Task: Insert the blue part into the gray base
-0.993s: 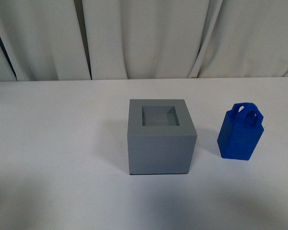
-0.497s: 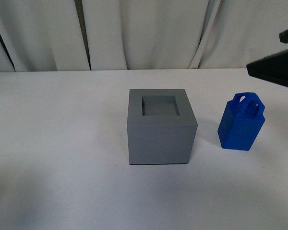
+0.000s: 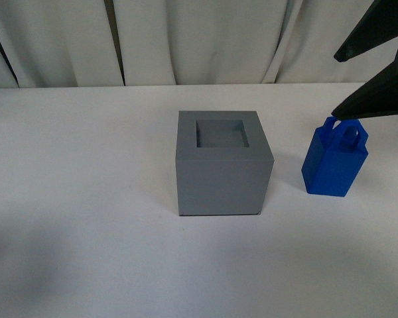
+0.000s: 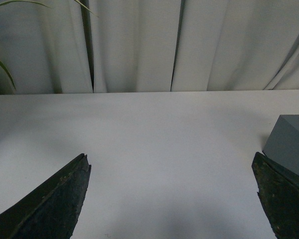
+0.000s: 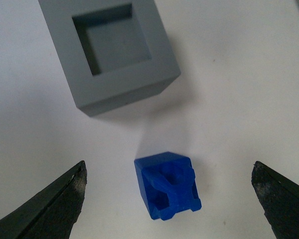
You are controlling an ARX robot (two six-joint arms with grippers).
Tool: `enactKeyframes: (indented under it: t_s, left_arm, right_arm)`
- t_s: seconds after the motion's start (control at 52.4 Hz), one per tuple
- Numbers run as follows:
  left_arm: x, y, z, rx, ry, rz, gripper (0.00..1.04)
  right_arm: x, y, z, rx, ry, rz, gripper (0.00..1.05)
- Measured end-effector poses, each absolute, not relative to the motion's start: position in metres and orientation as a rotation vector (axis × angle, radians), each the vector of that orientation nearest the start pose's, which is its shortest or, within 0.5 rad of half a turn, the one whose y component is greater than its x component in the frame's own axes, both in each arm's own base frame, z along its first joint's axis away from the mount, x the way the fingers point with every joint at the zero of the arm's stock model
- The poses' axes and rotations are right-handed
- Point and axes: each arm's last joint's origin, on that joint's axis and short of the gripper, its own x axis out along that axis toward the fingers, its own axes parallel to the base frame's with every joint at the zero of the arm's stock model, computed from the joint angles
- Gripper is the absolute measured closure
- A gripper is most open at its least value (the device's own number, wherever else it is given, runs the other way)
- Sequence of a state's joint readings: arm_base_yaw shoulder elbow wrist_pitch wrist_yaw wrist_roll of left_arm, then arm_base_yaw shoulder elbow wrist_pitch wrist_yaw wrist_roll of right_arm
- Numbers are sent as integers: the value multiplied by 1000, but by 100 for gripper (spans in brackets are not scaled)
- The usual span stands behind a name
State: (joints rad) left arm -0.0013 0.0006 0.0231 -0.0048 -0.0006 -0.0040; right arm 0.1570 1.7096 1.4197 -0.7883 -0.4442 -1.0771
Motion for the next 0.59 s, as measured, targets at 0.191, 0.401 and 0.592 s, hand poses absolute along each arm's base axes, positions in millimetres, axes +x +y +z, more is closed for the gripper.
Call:
enactKeyframes:
  t_s: [0.191, 0.401, 0.592]
  left_arm:
    - [96, 0, 171, -4, -18, -1, 6]
    - [96, 0, 171, -4, -18, -1, 6]
    - [96, 0, 171, -4, -18, -1, 6]
  right_arm:
    - [366, 76, 263, -895, 779, 1124, 7]
    - [382, 85, 250, -1019, 904, 1213, 7]
    - [391, 84, 235, -1062, 962, 1218, 7]
